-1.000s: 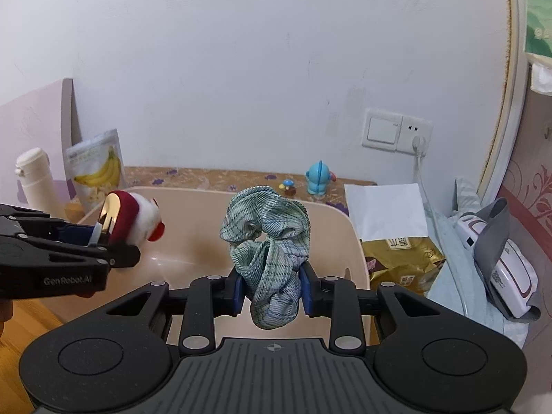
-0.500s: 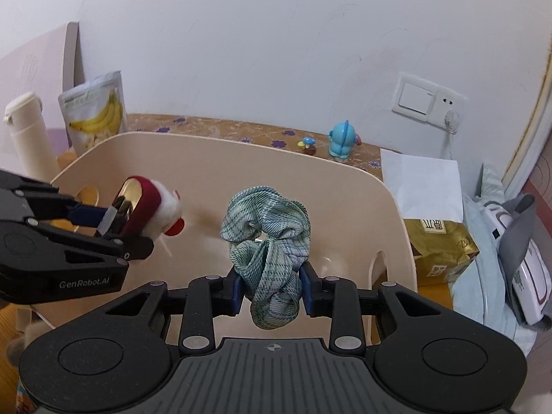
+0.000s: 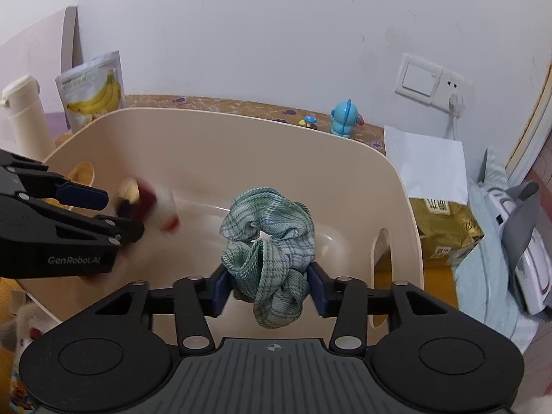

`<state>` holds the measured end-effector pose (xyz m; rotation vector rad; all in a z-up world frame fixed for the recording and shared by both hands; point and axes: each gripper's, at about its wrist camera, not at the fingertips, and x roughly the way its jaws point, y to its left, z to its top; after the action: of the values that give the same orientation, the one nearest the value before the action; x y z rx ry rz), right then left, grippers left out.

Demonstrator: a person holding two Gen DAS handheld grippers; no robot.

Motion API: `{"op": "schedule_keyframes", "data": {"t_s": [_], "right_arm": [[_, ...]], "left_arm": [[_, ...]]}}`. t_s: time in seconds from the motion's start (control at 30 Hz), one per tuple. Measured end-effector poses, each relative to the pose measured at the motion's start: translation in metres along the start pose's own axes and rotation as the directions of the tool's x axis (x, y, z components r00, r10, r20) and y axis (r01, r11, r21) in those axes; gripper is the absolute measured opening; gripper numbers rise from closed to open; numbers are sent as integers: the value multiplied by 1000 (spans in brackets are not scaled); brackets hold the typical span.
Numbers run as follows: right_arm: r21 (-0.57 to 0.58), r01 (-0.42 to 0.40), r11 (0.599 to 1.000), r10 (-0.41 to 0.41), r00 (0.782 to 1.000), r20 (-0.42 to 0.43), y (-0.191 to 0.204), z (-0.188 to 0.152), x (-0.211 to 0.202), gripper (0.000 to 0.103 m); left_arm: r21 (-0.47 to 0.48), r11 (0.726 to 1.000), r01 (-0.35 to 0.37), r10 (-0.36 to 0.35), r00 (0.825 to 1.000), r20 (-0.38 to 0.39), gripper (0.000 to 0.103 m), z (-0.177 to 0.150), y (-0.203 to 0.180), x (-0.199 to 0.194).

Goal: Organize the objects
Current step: 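Carry the hair clip with the left tool while the right tool carries the scrunchie over the bin, then open the left tool over the bin while the right tool releases the scrunchie, then withdraw both tools from the bin toward the tissue pack and herb bag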

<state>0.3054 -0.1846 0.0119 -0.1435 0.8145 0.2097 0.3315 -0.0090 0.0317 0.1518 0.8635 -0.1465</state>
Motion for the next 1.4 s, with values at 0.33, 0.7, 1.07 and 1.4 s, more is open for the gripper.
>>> {"op": "schedule_keyframes", "data": {"t_s": [0.33,0.7,1.07,1.4], "right_arm": [[23,22,999,-23,999,42,-3,-5,-18,81],[81,40,996,-51,990,133,-9,-7,-49,94],[92,44,995,-61,980,192,-4,-12,-84,96],[78,44,996,-61,970,233,3,-29,-119,99]], "left_arm": [[-11,999,-38,38,998,55,79,-2,0,-18],[-45,998,-49,54,990,128,80,-3,6,-49],[-72,996,-55,68,980,186,80,-16,8,-91],[-96,993,-68,88,972,217,82,-37,13,-123]]}}
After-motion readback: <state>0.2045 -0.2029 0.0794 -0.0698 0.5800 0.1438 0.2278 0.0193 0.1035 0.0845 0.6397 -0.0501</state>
